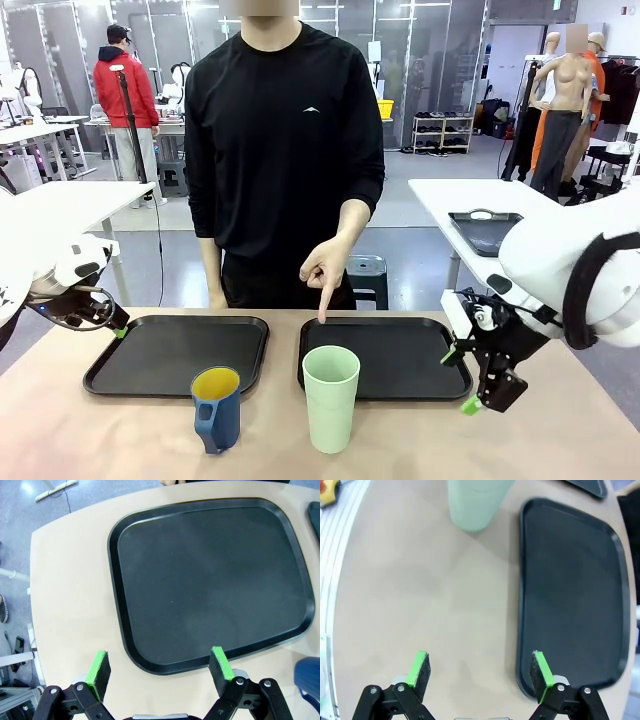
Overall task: Sort and store the cups by type.
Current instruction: Pick up the Reusable plastic cup.
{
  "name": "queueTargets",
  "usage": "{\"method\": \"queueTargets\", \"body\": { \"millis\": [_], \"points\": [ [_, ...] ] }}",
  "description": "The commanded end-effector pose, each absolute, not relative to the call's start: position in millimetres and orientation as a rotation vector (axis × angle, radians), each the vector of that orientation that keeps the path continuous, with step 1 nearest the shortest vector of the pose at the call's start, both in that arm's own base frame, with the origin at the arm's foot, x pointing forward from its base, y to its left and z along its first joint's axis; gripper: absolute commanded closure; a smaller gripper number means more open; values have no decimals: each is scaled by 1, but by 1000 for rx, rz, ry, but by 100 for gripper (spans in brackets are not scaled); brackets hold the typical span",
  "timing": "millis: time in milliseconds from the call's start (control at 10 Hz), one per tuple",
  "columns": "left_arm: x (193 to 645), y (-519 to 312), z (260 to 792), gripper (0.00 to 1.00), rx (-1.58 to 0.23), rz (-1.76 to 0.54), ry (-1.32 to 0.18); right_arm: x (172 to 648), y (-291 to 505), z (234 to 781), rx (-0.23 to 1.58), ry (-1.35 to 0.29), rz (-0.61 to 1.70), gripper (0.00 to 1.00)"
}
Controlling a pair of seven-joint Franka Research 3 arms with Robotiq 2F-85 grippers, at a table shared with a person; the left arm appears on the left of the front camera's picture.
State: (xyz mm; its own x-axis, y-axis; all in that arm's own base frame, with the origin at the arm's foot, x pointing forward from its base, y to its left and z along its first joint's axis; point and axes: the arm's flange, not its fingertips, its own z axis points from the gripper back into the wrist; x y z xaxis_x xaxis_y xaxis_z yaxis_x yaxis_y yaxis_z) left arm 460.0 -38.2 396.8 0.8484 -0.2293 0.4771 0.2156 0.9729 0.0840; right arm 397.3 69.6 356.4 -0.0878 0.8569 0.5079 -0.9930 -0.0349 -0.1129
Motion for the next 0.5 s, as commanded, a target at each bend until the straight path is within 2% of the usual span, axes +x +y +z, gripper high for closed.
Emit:
{"method": "queueTargets", "body": {
  "millis": [0, 400],
  "points": [
    [460, -37, 397, 0, 26, -232, -507, 391, 62, 327, 442, -528, 1586, 0],
    [460, -37, 397, 0, 26, -232, -507, 396, 66, 291, 607, -737, 1480, 0]
  ]
}}
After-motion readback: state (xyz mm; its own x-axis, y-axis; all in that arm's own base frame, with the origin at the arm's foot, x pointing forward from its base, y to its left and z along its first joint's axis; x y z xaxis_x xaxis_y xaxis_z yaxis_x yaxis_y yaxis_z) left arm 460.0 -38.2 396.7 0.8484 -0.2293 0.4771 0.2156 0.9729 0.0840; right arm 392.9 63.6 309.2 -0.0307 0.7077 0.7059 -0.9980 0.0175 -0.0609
